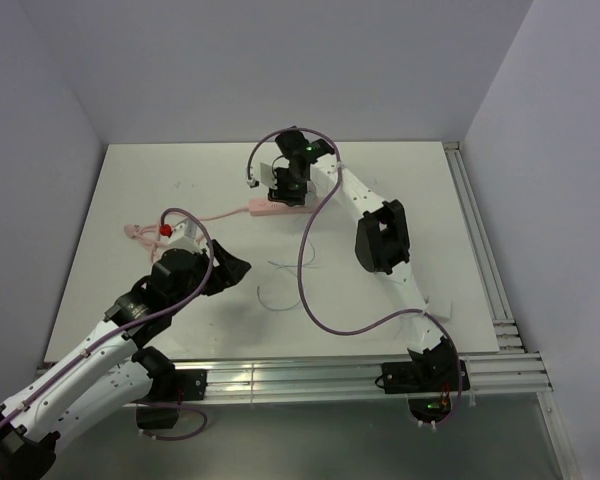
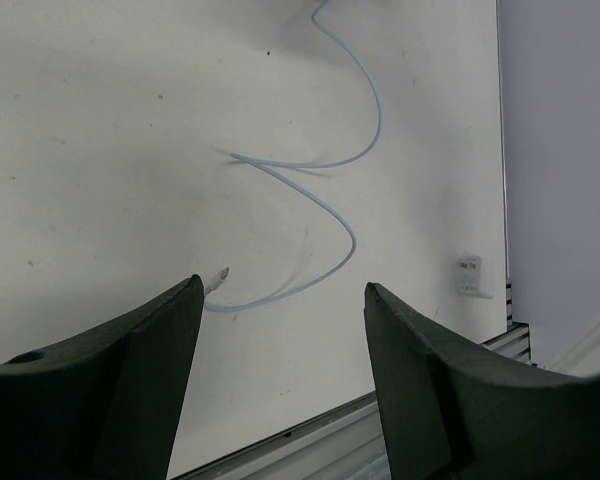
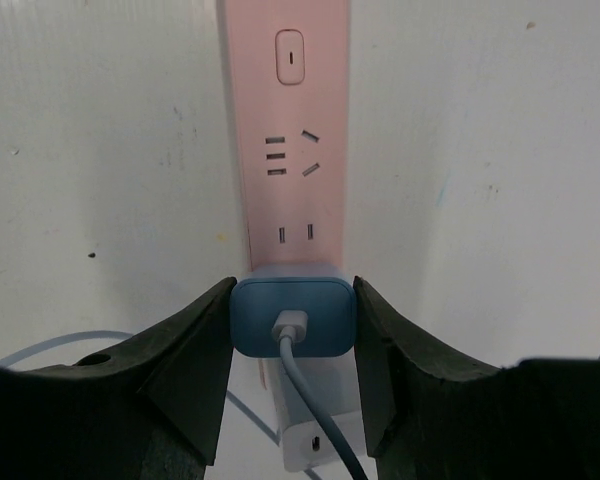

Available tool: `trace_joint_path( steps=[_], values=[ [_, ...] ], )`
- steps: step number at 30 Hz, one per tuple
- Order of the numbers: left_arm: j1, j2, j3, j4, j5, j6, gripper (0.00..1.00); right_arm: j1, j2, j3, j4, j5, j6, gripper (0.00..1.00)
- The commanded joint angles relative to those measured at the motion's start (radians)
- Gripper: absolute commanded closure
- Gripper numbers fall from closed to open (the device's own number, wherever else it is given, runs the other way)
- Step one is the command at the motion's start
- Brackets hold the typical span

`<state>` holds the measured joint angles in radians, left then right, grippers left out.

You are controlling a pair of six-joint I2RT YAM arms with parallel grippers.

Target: Insert the plug

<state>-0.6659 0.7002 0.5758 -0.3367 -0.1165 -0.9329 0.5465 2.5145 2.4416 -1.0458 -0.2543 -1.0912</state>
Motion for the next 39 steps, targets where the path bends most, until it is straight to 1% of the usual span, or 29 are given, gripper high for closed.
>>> trace_joint_path(
  steps=[1,5,10,13,17,21,22,23,24,26,27,28,30,32,35,39],
  values=[
    [0.008,-0.005,-0.013,0.045,0.008,0.002,0.29,-0.034,0.073,-0.123,-0.100,0.009,0.005,1.00],
    [0.014,0.019,0.010,0.039,0.017,0.016,0.29,-0.051,0.035,-0.147,-0.069,-0.040,0.022,1.00],
    [0.015,0.015,0.004,0.042,0.021,0.008,0.30,-0.092,-0.095,-0.367,0.053,-0.141,0.005,1.00],
    [0.015,0.016,0.006,0.039,0.023,0.003,0.30,-0.108,-0.141,-0.417,0.092,-0.174,-0.002,1.00],
    [0.019,0.009,0.010,0.022,0.018,0.000,0.30,-0.125,-0.119,-0.385,0.038,-0.203,-0.010,1.00],
    [0.017,-0.008,0.016,0.015,0.008,0.000,0.30,-0.126,-0.046,-0.227,-0.065,-0.191,-0.013,1.00],
    [0.019,-0.010,0.016,0.015,0.008,0.000,0.30,-0.122,-0.007,-0.193,-0.089,-0.181,-0.016,1.00],
    [0.019,-0.008,0.016,0.015,0.009,0.000,0.30,-0.119,0.010,-0.159,-0.142,-0.166,-0.016,1.00],
    [0.019,-0.005,0.019,0.015,0.011,0.000,0.30,-0.114,0.018,-0.144,-0.154,-0.162,-0.009,1.00],
    [0.019,0.001,0.021,0.013,0.011,0.000,0.30,-0.114,-0.014,-0.196,-0.126,-0.146,0.002,1.00],
    [0.017,0.002,0.022,0.008,0.012,0.003,0.30,-0.114,-0.037,-0.293,-0.097,-0.139,0.017,1.00],
    [0.019,0.001,0.022,0.008,0.011,0.003,0.30,-0.118,-0.078,-0.335,-0.042,-0.131,0.022,1.00],
    [0.019,-0.001,0.019,0.013,0.012,0.008,0.30,-0.120,-0.098,-0.375,-0.023,-0.140,0.033,1.00],
    [0.017,-0.004,0.021,0.015,0.017,0.008,0.30,-0.118,-0.094,-0.366,-0.043,-0.135,0.040,1.00],
    [0.017,-0.002,0.019,0.019,0.021,0.009,0.30,-0.100,-0.066,-0.343,-0.068,-0.088,0.042,1.00],
    [0.019,0.004,0.019,0.022,0.026,0.008,0.30,-0.099,-0.017,-0.236,-0.129,-0.076,0.044,1.00]
  ],
)
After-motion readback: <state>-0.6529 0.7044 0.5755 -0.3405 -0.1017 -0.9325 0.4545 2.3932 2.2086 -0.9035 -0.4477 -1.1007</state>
